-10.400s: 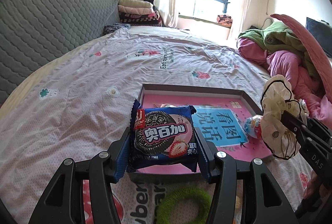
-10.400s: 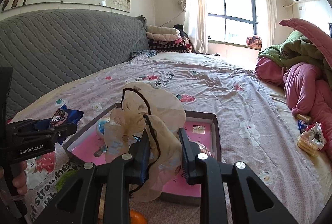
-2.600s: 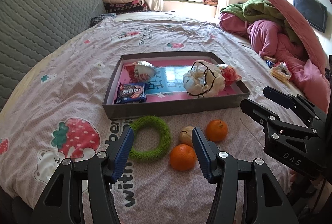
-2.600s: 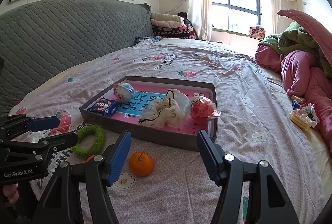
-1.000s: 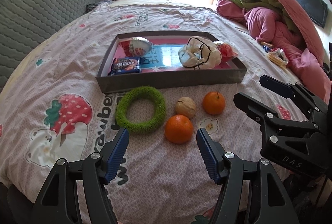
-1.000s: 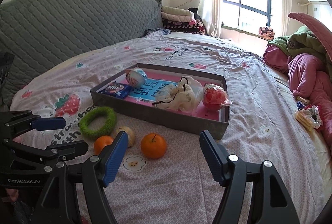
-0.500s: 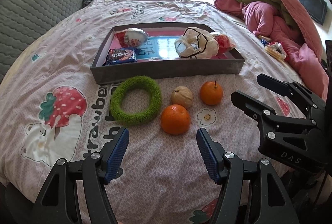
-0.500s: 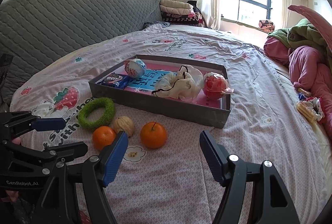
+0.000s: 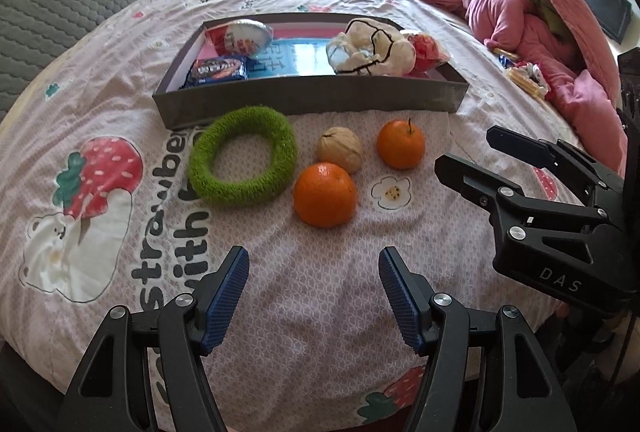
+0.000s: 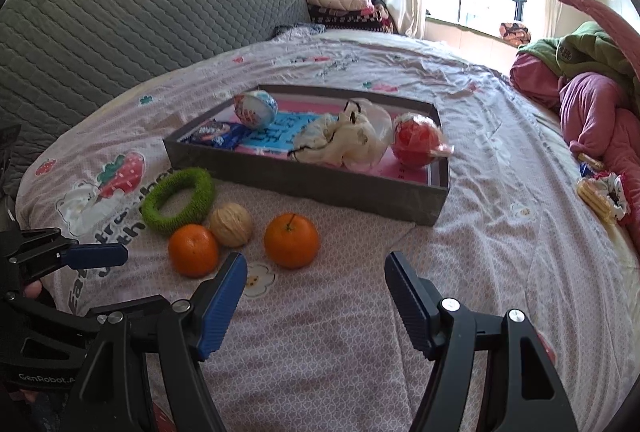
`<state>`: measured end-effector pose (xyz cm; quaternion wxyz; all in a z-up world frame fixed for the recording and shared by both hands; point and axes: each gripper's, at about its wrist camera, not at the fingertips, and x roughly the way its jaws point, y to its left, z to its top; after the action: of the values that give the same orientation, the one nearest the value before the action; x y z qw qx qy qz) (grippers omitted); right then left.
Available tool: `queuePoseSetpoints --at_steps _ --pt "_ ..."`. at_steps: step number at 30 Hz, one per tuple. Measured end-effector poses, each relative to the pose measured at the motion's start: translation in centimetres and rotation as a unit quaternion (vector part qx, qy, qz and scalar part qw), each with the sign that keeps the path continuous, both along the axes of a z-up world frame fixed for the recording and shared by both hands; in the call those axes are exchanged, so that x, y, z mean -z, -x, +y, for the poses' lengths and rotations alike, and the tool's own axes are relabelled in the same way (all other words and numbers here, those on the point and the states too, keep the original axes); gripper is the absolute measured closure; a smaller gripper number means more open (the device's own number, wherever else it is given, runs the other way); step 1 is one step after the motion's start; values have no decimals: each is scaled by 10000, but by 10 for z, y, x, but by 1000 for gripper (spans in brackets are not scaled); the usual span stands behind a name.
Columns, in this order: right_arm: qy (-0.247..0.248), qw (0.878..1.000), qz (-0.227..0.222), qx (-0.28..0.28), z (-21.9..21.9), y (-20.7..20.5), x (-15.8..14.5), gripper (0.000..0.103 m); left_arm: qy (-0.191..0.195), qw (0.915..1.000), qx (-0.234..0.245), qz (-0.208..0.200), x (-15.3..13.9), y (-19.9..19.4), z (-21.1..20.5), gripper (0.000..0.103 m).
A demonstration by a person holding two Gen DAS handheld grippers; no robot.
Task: Organize objects
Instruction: 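Withdraw both open grippers from the tray toward the oranges on the sheet, then lower the left gripper around the large orange while the right approaches the small orange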
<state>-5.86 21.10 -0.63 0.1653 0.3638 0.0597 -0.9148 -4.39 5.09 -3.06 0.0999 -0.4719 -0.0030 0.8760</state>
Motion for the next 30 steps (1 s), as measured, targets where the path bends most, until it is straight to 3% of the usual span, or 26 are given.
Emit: queuePoseSetpoints --at_steps 13,30 --pt "-21 9997 -220 -83 -2 3 8 32 -113 9999 -6 -82 7 3 0 34" --pt "178 9995 -264 11 2 14 10 32 -198 9997 -131 115 10 19 1 34"
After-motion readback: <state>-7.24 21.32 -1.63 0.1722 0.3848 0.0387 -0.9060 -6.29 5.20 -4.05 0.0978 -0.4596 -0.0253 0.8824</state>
